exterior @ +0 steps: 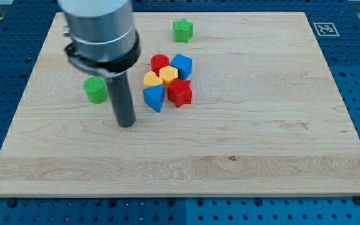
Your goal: Move the green circle left to the red circle
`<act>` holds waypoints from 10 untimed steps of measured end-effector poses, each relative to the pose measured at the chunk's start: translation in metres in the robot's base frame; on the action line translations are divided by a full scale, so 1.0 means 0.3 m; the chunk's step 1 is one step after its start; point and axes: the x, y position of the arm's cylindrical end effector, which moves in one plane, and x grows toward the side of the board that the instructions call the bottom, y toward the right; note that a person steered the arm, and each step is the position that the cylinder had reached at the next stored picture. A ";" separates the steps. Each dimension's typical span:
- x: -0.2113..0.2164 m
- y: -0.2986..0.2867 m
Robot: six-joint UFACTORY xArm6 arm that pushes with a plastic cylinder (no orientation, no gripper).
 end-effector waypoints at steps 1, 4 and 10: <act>0.007 -0.131; -0.200 -0.186; -0.382 -0.229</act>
